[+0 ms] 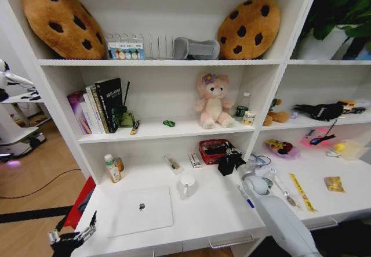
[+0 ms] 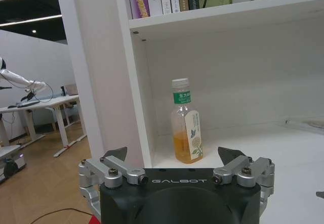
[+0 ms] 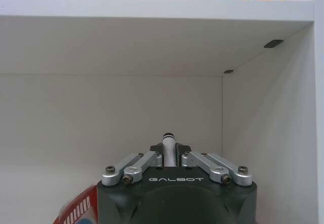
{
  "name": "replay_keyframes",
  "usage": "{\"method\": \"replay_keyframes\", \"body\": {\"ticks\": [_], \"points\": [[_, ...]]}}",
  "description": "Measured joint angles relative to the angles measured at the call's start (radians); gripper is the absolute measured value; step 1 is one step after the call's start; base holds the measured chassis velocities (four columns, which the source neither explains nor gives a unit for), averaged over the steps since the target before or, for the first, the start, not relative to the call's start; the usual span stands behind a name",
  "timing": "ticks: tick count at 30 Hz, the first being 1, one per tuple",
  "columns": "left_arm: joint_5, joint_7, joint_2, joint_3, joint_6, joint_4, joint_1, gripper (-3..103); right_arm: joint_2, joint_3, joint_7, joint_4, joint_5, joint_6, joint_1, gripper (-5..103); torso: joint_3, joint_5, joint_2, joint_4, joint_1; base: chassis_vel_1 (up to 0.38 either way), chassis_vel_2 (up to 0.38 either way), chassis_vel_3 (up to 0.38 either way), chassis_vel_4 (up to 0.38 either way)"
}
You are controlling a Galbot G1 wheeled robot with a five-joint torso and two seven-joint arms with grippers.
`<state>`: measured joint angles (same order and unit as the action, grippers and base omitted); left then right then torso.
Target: Organize the objects on the table.
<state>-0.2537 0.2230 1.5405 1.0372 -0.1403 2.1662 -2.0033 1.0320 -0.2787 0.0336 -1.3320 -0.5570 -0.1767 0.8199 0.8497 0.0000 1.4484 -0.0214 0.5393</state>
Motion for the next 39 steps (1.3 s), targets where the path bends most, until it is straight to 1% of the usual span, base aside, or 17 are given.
{"method": "replay_keyframes", "body": {"ticks": [12,14,16,17,18,21,23,24,27,28,31,32,34,35,37,38,39], "points": [[-0.015,0.0,-0.004,0.014,-0.002,-0.004,0.002,98,0.023,0.017,-0.022,0.049,0.029,-0.027,-0.027,12,0.0,0.0,0.0,0.0001,0.0,0.0,0.0,0.0,0.0],[-0.016,-0.001,-0.006,0.014,-0.002,-0.004,0.003,98,0.022,0.017,-0.026,0.048,0.028,-0.022,-0.024,8,0.0,0.0,0.0,0.0,0.0,0.0,0.0,0.0,0.0],[-0.016,-0.001,-0.007,0.014,-0.002,-0.008,0.004,98,0.019,0.012,-0.027,0.042,0.025,-0.015,-0.019,17,0.0,0.0,0.0,-0.0001,0.0,0.0,0.0,0.0,0.0],[-0.016,-0.001,-0.007,0.014,-0.002,-0.008,0.004,98,0.019,0.012,-0.027,0.042,0.025,-0.015,-0.019,17,0.0,0.0,0.0,-0.0001,0.0,0.0,0.0,0.0,0.0],[-0.016,-0.001,-0.007,0.014,-0.002,-0.011,0.005,98,0.016,0.01,-0.028,0.04,0.024,-0.014,-0.018,23,0.0,-0.0001,0.0,0.0,0.0,0.0,0.0,0.0,0.0],[-0.016,-0.001,-0.007,0.013,-0.002,-0.014,0.005,98,0.015,0.008,-0.029,0.038,0.023,-0.013,-0.016,28,0.0,0.0,0.0,0.0001,0.0,0.0,0.0,0.0,0.0],[-0.015,0.002,-0.007,0.012,-0.002,-0.015,0.006,98,0.011,0.005,-0.03,0.034,0.021,-0.011,-0.011,39,0.0,0.0,0.0,0.0001,0.0,0.0,0.0,0.0,0.0],[-0.015,0.002,-0.007,0.012,-0.002,-0.015,0.006,98,0.011,0.005,-0.03,0.034,0.021,-0.011,-0.011,39,0.0,0.0,0.0,0.0001,0.0,0.0,0.0,0.0,0.0],[-0.015,0.003,-0.008,0.011,-0.003,-0.017,0.007,98,0.005,0.001,-0.033,0.012,0.017,-0.006,0.003,55,0.0,0.0,0.0,0.0004,0.0,0.0,0.0,0.0,0.0],[-0.015,0.003,-0.008,0.011,-0.003,-0.017,0.007,98,0.005,0.001,-0.033,0.012,0.017,-0.006,0.003,55,0.0,0.0,0.0,0.0004,0.0,0.0,0.0,0.0,0.0],[-0.012,0.004,-0.007,0.008,-0.003,-0.018,0.006,98,-0.03,-0.02,-0.027,-0.094,-0.031,0.054,0.08,73,0.0,0.0002,0.0,0.0003,0.0,0.0,0.0,0.0,0.0],[-0.012,0.004,-0.007,0.008,-0.003,-0.018,0.006,98,-0.03,-0.02,-0.027,-0.094,-0.031,0.054,0.08,73,0.0,0.0002,0.0,0.0003,0.0,0.0,0.0,0.0,0.0],[-0.008,0.006,-0.007,0.006,-0.007,-0.022,0.007,98,-0.056,-0.042,-0.027,-0.201,-0.056,0.092,0.162,83,0.0,0.0007,0.0,-0.0008,0.0,0.0,0.0,0.0,0.0],[-0.005,0.006,-0.007,0.004,-0.009,-0.023,0.007,98,-0.067,-0.061,-0.042,-0.281,-0.061,0.114,0.211,89,0.0,0.0004,0.0,-0.0001,0.0,0.0,0.0,0.0,0.0],[-0.003,0.007,-0.007,0.002,-0.009,-0.024,0.007,98,-0.072,-0.068,-0.063,-0.335,-0.062,0.123,0.241,89,0.0,-0.0006,0.0,-0.0001,0.0,0.0,0.0,0.0,0.0],[0.002,0.008,-0.007,-0.002,-0.01,-0.025,0.006,98,-0.078,-0.078,-0.099,-0.423,-0.062,0.145,0.294,94,0.0,-0.0002,0.0,0.0,0.0,0.0,0.0,0.0,0.0],[0.002,0.008,-0.007,-0.002,-0.01,-0.025,0.006,98,-0.078,-0.078,-0.099,-0.423,-0.062,0.145,0.294,94,0.0,-0.0002,0.0,0.0,0.0,0.0,0.0,0.0,0.0]]}}
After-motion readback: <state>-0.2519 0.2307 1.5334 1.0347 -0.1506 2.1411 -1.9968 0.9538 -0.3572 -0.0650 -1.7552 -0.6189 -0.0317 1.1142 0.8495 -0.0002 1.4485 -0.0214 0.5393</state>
